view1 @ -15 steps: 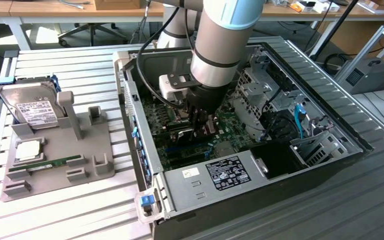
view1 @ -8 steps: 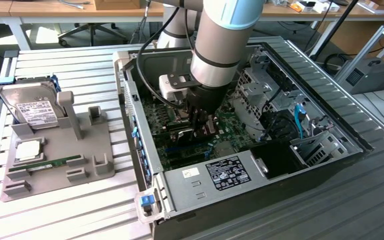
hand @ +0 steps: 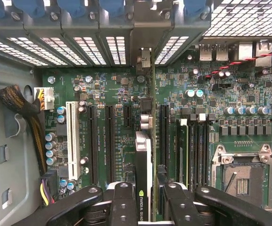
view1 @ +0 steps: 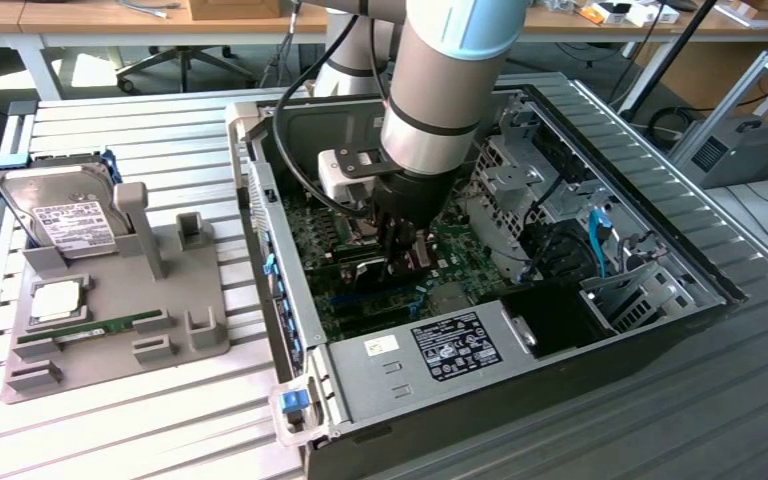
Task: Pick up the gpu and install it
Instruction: 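Insert the gpu into the slot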
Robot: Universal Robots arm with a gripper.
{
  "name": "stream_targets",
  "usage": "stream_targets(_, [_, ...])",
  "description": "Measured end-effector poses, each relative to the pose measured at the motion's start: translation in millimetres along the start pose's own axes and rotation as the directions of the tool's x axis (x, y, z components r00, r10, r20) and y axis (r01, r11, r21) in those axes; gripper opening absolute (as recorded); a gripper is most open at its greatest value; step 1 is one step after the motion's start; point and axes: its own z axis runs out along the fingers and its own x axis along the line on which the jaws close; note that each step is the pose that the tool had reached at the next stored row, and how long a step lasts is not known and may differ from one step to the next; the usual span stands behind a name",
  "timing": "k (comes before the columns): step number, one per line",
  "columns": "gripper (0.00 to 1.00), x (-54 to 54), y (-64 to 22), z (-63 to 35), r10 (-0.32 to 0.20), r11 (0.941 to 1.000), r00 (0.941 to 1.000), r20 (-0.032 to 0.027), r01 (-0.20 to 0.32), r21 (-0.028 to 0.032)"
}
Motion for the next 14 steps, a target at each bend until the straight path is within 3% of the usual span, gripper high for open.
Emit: stream_targets(14, [0.27, 0.0, 0.0, 0.4, 0.000, 1.0000, 1.0000, 0.0003, 0.000, 0.0002])
